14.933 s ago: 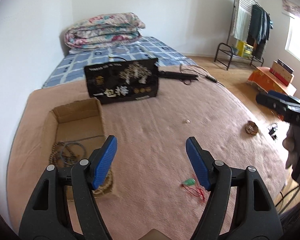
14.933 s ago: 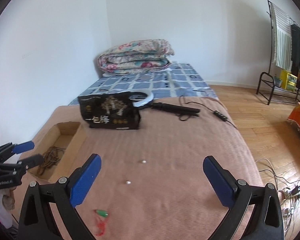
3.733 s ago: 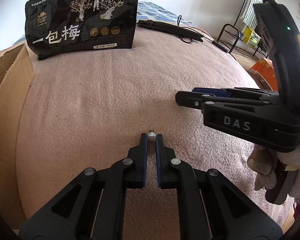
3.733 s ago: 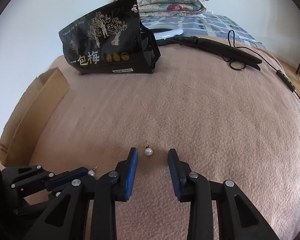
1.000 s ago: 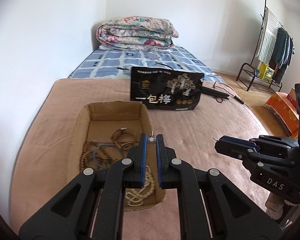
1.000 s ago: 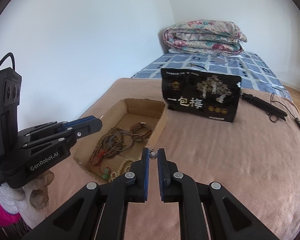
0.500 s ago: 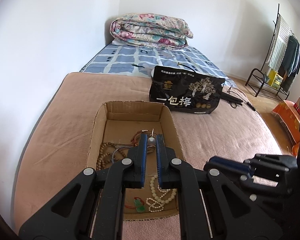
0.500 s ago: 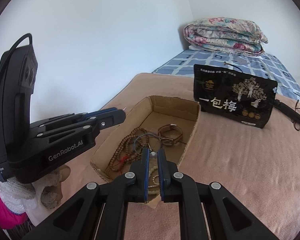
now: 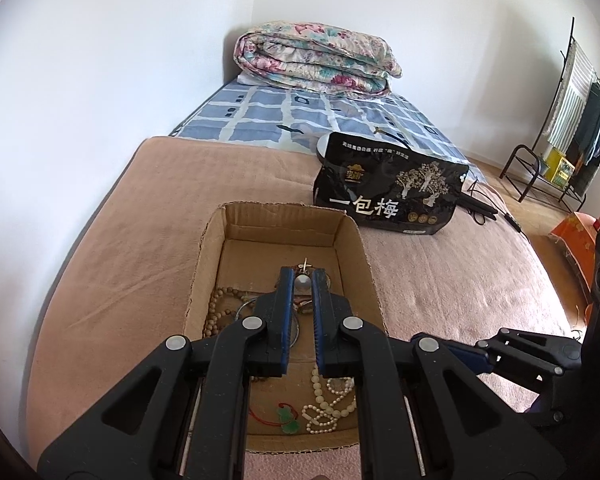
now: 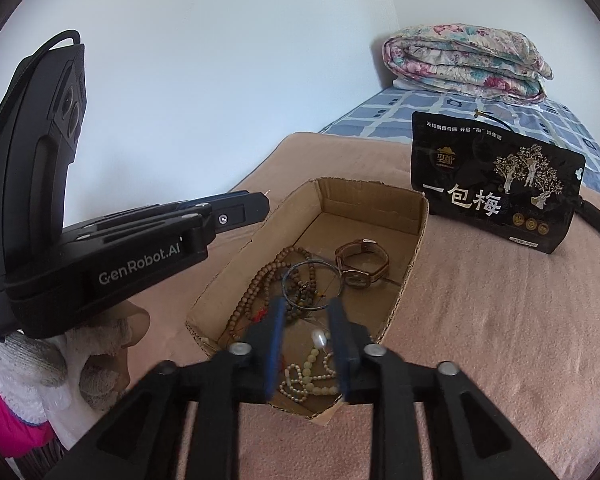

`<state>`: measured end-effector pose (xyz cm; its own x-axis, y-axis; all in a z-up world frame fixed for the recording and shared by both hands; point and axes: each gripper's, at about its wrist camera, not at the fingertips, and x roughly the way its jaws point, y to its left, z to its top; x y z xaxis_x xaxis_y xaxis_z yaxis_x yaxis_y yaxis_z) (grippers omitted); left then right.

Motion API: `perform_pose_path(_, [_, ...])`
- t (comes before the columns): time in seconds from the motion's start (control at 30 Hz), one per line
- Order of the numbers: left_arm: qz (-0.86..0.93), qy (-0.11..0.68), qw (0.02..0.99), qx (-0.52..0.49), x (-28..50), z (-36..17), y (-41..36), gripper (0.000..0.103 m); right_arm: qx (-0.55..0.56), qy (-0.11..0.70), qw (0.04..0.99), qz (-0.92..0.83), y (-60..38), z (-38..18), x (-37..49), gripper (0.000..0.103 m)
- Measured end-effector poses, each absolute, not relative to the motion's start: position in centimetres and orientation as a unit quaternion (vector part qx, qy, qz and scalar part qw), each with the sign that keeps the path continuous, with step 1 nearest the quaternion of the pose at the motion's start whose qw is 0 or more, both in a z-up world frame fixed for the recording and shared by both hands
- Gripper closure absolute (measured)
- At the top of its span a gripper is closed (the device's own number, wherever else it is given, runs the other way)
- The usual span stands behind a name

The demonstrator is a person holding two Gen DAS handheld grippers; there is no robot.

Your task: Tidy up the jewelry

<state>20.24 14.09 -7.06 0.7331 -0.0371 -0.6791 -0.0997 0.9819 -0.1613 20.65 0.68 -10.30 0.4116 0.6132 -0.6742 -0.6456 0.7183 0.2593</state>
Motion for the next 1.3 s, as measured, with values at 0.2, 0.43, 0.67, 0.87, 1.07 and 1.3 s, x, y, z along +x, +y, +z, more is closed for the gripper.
perform_pose_path(0.2, [0.021, 0.359, 0.929, -0.088, 20.0, -6.8, 14.0, 0.074, -0.022, 0.393, 0.84, 0.373, 0.6, -10.3, 20.7, 0.07])
perform_pose_path(0.43, [0.022, 0.35, 0.932, -0.086, 19.8, -6.1, 13.7, 0.074, -0.02, 0.393, 0.845, 0.361, -0.4, -10.3, 20.9, 0.061])
perform_pose_path(0.67, [0.024, 0.343, 0.935, -0.083, 19.4, -5.5, 13.4, 0.074, -0.023, 0.385, 0.85, 0.358, -1.0, -9.6, 20.5, 0.061])
perform_pose_path(0.87, [0.025, 0.33, 0.94, -0.077, 18.5, -4.4, 13.1, 0.074, -0.027, 0.381, 0.854, 0.355, -1.4, -8.9, 19.8, 0.061])
perform_pose_path(1.07, [0.027, 0.317, 0.945, -0.074, 17.5, -3.2, 12.7, 0.074, -0.026, 0.369, 0.863, 0.344, -2.5, -7.7, 19.0, 0.052])
perform_pose_path(1.3, [0.028, 0.308, 0.949, -0.07, 15.8, -2.1, 12.0, 0.059, -0.027, 0.357, 0.875, 0.326, -4.0, -6.1, 18.1, 0.042])
